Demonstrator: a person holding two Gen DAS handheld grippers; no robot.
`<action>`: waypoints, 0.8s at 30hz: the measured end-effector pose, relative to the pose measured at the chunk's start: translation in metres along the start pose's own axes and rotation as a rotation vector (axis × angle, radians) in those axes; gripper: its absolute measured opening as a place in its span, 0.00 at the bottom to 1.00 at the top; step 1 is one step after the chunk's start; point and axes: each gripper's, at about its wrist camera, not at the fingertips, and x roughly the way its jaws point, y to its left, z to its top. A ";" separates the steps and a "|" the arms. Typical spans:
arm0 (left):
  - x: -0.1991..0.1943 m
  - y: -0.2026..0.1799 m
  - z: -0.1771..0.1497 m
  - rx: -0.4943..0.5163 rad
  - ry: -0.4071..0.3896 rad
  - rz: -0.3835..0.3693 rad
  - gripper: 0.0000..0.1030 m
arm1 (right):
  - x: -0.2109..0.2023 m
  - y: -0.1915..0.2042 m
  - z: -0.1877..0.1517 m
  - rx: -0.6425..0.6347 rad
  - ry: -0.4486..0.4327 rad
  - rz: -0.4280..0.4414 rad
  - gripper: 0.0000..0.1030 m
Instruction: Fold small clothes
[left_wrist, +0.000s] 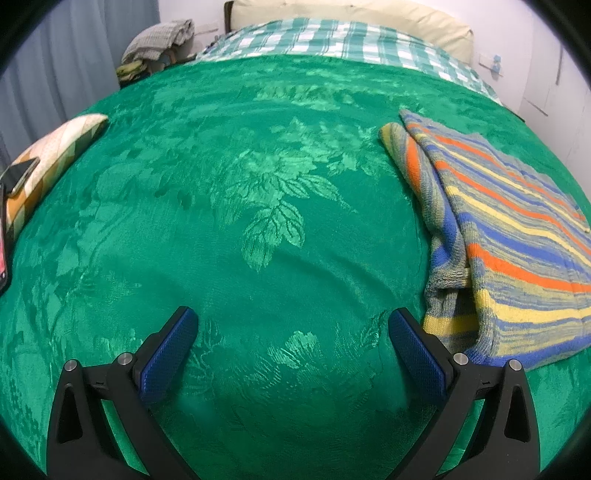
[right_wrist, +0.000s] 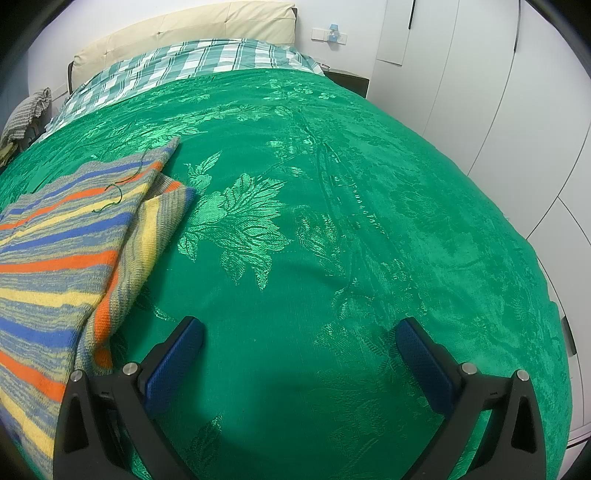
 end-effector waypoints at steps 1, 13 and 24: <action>-0.001 -0.001 0.000 0.002 0.014 0.000 1.00 | -0.001 0.000 0.000 0.013 0.019 -0.006 1.00; -0.124 -0.066 -0.059 0.239 -0.048 -0.134 0.99 | -0.110 -0.031 -0.042 0.012 0.038 0.295 1.00; -0.138 -0.326 -0.062 0.871 -0.136 -0.503 0.98 | -0.249 -0.083 -0.015 0.236 -0.195 0.588 1.00</action>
